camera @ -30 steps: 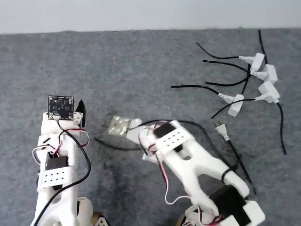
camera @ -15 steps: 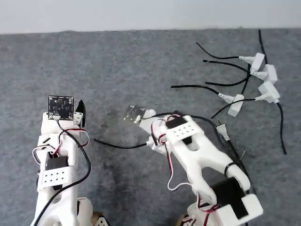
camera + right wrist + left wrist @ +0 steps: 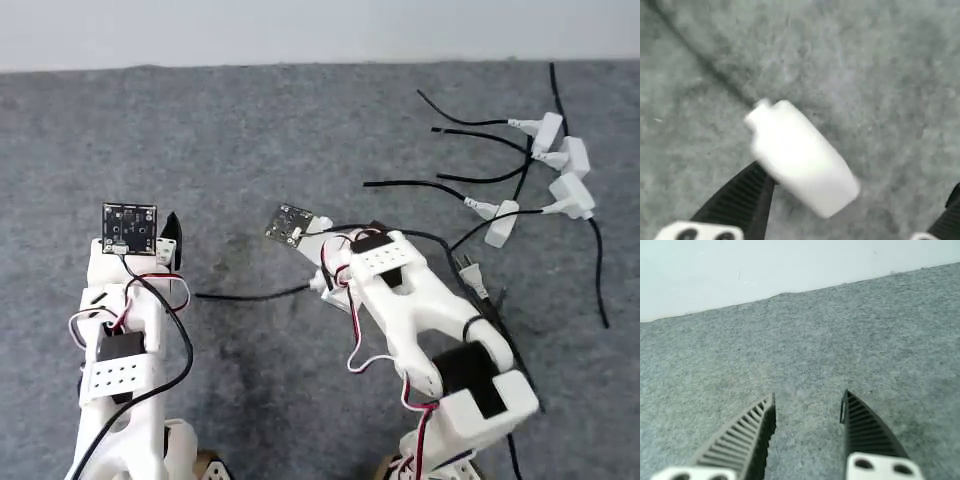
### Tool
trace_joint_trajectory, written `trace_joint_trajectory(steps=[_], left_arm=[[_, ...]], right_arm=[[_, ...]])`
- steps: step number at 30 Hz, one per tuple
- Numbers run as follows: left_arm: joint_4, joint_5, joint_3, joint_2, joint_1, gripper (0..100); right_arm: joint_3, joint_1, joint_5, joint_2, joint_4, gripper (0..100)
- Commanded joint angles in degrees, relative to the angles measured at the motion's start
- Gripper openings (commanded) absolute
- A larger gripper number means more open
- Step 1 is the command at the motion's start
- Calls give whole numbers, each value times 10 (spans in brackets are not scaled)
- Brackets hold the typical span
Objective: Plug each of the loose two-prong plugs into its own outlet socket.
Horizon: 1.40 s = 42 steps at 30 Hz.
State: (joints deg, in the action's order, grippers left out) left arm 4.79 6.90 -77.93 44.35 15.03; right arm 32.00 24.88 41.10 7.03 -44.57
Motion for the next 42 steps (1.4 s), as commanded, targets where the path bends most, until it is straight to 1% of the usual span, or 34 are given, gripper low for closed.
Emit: trace_joint_trajectory(steps=[1, 5, 11, 17, 24, 28, 32, 36, 42], left_arm=[[-17, 5, 7, 11, -4, 204], [-17, 5, 7, 11, -4, 204], [-17, 5, 7, 11, -4, 204], [-17, 5, 7, 11, -4, 204], [-17, 5, 7, 11, -4, 204], [-17, 5, 7, 11, -4, 204], [-17, 5, 7, 11, -4, 204], [-17, 5, 7, 11, -4, 204], [-17, 5, 7, 11, -4, 204]], right_arm=[[-47, -24, -4, -5, -7, 468], [-42, -52, -56, -72, -20, 468], [30, -51, -62, -187, -15, 468], [85, -14, -62, -210, -20, 468], [119, -11, -61, -214, -45, 468], [140, 25, -47, -204, -41, 468], [150, 63, -42, -180, -12, 468], [103, 52, -42, -124, 13, 468], [-48, 11, -66, 22, 11, 468]])
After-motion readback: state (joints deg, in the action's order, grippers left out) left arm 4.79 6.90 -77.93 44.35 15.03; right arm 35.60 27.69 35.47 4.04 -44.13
